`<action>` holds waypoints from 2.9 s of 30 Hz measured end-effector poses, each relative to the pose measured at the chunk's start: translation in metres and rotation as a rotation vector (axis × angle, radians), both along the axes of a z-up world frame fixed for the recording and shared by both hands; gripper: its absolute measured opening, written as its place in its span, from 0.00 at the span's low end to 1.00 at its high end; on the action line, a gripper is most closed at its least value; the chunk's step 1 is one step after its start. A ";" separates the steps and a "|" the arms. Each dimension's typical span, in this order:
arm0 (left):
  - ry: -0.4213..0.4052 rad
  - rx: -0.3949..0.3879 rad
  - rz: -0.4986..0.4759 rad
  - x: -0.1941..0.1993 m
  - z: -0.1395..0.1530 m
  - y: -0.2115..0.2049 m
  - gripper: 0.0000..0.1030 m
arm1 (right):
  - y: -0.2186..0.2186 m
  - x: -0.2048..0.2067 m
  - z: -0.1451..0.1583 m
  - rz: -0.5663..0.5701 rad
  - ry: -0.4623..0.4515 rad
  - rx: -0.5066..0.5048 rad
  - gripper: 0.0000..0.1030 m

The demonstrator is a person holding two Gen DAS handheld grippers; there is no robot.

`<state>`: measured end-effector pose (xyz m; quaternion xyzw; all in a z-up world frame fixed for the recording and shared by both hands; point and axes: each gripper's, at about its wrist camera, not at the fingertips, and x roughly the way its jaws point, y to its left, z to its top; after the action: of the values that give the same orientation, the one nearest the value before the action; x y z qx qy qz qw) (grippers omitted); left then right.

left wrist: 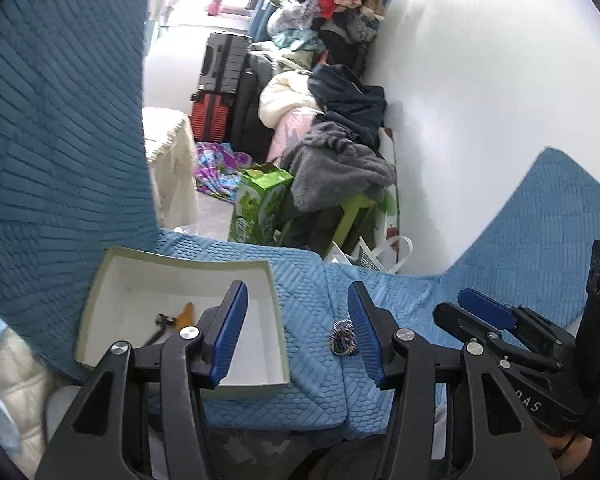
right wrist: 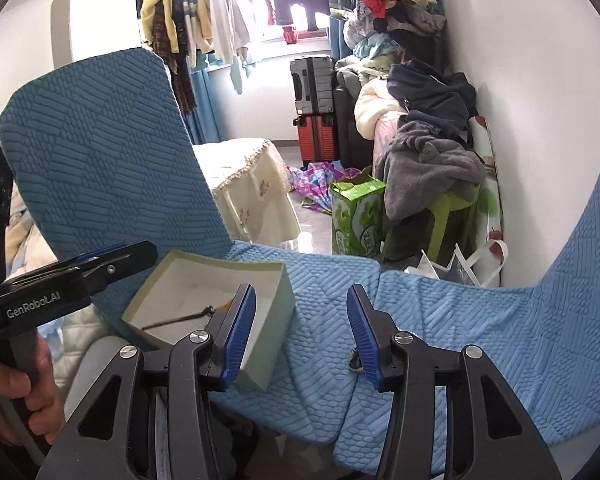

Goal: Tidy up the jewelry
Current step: 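Move both tools back over the jewelry pile, then grasp the patterned bangle with the left tool while the right tool grasps the green hat charm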

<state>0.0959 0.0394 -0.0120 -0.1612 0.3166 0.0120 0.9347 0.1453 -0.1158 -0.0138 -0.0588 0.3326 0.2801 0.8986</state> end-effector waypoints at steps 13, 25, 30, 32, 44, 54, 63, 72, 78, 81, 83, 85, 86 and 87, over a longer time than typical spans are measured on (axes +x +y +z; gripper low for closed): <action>0.073 0.006 -0.105 0.021 -0.053 -0.055 0.51 | -0.067 0.003 -0.055 -0.143 0.042 0.005 0.44; 0.171 -0.010 -0.213 0.048 -0.106 -0.100 0.43 | -0.101 0.021 -0.105 -0.188 0.145 0.023 0.37; 0.221 -0.011 -0.229 0.070 -0.131 -0.108 0.37 | -0.117 0.046 -0.135 -0.175 0.260 0.052 0.34; 0.226 -0.017 -0.235 0.078 -0.138 -0.111 0.36 | -0.121 0.054 -0.143 -0.179 0.284 0.035 0.34; 0.300 0.032 -0.275 0.121 -0.184 -0.125 0.26 | -0.105 0.089 -0.194 -0.084 0.391 -0.096 0.33; 0.321 0.095 -0.311 0.129 -0.196 -0.134 0.25 | -0.090 0.095 -0.212 -0.058 0.408 -0.169 0.28; 0.344 0.198 -0.324 0.138 -0.204 -0.144 0.25 | -0.088 0.097 -0.220 -0.075 0.422 -0.207 0.23; 0.345 0.216 -0.332 0.137 -0.210 -0.154 0.07 | -0.092 0.098 -0.220 -0.074 0.429 -0.193 0.21; 0.324 0.127 -0.300 0.132 -0.202 -0.139 0.07 | -0.094 0.094 -0.212 -0.083 0.420 -0.187 0.21; 0.320 0.095 -0.301 0.130 -0.197 -0.135 0.07 | -0.093 0.093 -0.209 -0.087 0.418 -0.194 0.21; 0.323 0.079 -0.304 0.128 -0.194 -0.134 0.07 | -0.090 0.092 -0.205 -0.090 0.408 -0.193 0.21; 0.318 0.064 -0.301 0.125 -0.190 -0.131 0.07 | -0.088 0.091 -0.200 -0.099 0.396 -0.193 0.21; 0.309 0.058 -0.294 0.123 -0.186 -0.129 0.07 | -0.087 0.091 -0.197 -0.104 0.392 -0.192 0.21; 0.304 0.055 -0.281 0.122 -0.182 -0.126 0.07 | -0.086 0.090 -0.194 -0.109 0.386 -0.191 0.21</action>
<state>0.2180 -0.0865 -0.1939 -0.0864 0.4729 -0.0856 0.8727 0.2353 -0.2023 -0.2073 -0.0710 0.5264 0.2044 0.8223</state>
